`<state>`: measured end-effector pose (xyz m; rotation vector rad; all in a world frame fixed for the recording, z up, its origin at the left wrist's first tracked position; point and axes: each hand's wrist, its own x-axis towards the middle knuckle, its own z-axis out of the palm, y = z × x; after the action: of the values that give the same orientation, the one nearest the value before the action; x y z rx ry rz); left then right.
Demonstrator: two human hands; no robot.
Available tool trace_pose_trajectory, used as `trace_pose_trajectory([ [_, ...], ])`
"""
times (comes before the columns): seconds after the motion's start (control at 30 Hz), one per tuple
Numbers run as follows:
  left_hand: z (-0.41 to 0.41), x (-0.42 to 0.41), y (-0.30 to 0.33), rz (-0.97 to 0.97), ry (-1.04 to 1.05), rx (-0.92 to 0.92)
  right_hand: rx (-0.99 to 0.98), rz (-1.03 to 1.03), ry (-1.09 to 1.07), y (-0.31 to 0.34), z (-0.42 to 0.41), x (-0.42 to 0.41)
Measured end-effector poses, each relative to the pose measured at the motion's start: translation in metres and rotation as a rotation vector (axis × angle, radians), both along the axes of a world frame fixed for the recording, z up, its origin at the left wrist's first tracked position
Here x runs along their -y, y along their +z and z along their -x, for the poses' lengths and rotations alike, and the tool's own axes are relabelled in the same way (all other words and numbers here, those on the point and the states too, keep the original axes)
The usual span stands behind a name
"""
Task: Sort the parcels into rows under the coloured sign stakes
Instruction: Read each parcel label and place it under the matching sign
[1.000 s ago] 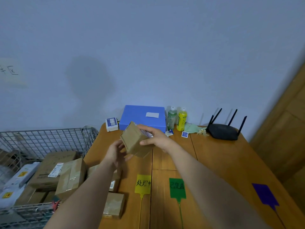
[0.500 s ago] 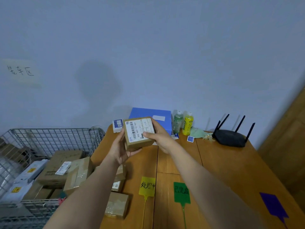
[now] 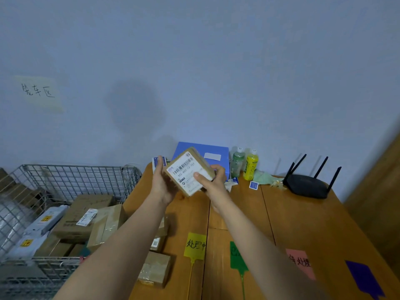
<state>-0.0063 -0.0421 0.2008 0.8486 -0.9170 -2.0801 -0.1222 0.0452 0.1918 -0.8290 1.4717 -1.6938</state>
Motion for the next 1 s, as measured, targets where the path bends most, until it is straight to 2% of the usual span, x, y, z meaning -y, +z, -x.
trace_pose_trajectory([
  [0.07, 0.003, -0.003, 0.01, 0.053, -0.023, -0.033, -0.037, 0.007, -0.066, -0.001, 0.0, -0.005],
  [0.13, 0.006, -0.004, 0.015, 0.119, -0.089, 0.013, -0.068, 0.002, -0.095, 0.0, 0.004, -0.01],
  [0.3, 0.017, -0.008, 0.026, 0.337, -0.204, 0.073, -0.071, -0.149, 0.008, 0.005, 0.022, -0.013],
  [0.4, 0.024, -0.01, 0.034, 0.424, -0.171, 0.162, -0.128, -0.21, 0.041, 0.015, 0.024, -0.015],
  [0.57, 0.028, -0.008, 0.04, 0.486, -0.203, 0.125, 0.071, -0.028, 0.025, 0.033, 0.023, -0.021],
  [0.8, 0.038, -0.013, 0.06, 0.602, -0.214, 0.003, 0.023, 0.242, 0.0, 0.05, 0.028, -0.031],
  [1.0, 0.044, -0.016, 0.07, 0.64, -0.2, -0.077, -0.057, 0.328, 0.016, 0.066, 0.035, -0.036],
])
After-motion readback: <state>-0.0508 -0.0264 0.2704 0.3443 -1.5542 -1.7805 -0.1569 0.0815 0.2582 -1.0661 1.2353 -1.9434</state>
